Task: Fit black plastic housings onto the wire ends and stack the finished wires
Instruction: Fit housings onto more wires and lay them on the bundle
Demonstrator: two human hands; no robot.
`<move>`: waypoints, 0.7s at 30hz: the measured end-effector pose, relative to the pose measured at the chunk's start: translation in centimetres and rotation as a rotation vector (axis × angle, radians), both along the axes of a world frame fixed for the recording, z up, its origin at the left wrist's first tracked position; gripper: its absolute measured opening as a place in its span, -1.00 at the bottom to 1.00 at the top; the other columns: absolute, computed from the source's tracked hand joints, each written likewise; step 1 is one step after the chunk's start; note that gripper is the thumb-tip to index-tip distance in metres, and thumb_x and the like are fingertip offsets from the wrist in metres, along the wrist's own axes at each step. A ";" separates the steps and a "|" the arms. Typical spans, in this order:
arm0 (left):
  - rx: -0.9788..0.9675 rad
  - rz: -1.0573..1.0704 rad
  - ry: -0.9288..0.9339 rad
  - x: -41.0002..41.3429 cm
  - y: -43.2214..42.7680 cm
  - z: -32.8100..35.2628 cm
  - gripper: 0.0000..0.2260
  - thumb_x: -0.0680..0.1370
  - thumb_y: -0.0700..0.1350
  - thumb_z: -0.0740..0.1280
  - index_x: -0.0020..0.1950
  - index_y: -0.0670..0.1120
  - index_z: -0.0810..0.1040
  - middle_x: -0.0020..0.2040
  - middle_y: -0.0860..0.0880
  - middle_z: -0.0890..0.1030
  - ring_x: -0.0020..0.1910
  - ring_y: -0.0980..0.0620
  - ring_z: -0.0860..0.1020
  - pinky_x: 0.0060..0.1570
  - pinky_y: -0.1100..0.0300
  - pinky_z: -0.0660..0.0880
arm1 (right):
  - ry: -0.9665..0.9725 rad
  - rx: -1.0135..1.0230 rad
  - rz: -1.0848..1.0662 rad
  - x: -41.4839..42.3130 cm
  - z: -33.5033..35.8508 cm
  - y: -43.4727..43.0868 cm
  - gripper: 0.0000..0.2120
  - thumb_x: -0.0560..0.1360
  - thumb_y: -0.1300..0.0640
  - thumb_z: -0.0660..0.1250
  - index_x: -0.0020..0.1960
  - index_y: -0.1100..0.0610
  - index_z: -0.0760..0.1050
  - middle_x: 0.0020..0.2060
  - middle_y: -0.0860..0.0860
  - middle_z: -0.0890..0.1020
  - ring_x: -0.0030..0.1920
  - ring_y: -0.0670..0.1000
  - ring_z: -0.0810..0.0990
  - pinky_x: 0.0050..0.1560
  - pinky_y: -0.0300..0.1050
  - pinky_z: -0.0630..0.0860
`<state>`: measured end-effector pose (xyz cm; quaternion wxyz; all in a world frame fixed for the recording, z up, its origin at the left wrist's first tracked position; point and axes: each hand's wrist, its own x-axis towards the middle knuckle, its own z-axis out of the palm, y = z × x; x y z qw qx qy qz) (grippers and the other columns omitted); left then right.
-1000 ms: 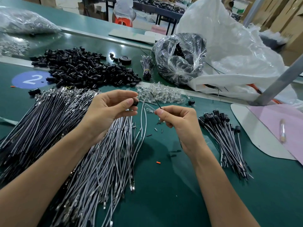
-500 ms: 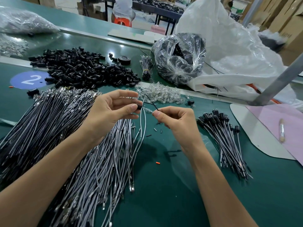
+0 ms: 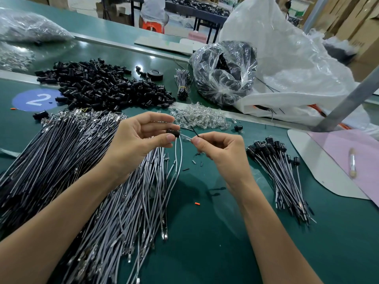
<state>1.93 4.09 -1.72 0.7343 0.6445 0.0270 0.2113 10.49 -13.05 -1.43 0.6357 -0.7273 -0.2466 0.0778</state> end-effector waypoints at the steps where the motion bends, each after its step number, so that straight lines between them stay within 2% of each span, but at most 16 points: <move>1: 0.007 0.001 0.000 0.0 0.0 0.0 -0.65 0.32 -0.23 0.46 0.10 -0.14 0.59 -0.03 -0.07 0.72 -0.04 -0.01 0.69 -0.13 0.26 0.60 | 0.002 -0.004 0.002 0.0 0.0 0.0 -0.95 0.43 0.21 0.50 -0.16 0.21 0.69 -0.44 -0.06 0.60 -0.41 -0.14 0.46 -0.34 -0.35 0.37; 8: 0.018 0.014 -0.009 0.0 0.0 0.0 -0.66 0.34 -0.23 0.45 0.10 -0.15 0.59 -0.03 -0.07 0.72 -0.01 -0.01 0.68 -0.07 0.22 0.61 | 0.009 -0.022 0.022 0.0 0.0 0.0 -0.97 0.42 0.21 0.51 -0.19 0.16 0.69 -0.45 -0.06 0.60 -0.41 -0.15 0.48 -0.35 -0.36 0.38; 14: -0.002 0.004 -0.028 0.0 0.1 -0.1 -0.76 0.33 -0.22 0.46 -0.02 -0.18 0.60 -0.05 -0.09 0.72 -0.05 0.00 0.68 -0.10 0.24 0.61 | 0.000 0.005 0.016 0.1 0.1 -0.1 -0.97 0.43 0.23 0.51 -0.19 0.15 0.69 -0.45 -0.08 0.60 -0.42 -0.16 0.47 -0.34 -0.37 0.38; 18: 0.037 -0.022 -0.028 -0.1 0.3 -0.1 -0.72 0.29 -0.17 0.51 -0.03 -0.13 0.62 -0.03 -0.10 0.72 0.01 -0.03 0.68 -0.05 0.23 0.60 | -0.005 -0.003 0.024 0.0 0.0 -0.1 -0.97 0.43 0.23 0.51 -0.19 0.15 0.69 -0.44 -0.07 0.61 -0.39 -0.13 0.49 -0.31 -0.33 0.41; 21: 0.019 -0.029 -0.031 0.0 0.3 -0.2 -0.72 0.29 -0.21 0.50 -0.01 -0.15 0.62 -0.03 -0.11 0.71 0.00 -0.02 0.68 -0.06 0.23 0.60 | -0.010 0.018 0.027 0.1 0.1 -0.1 -0.97 0.43 0.23 0.51 -0.19 0.14 0.69 -0.46 -0.10 0.60 -0.41 -0.16 0.47 -0.33 -0.37 0.39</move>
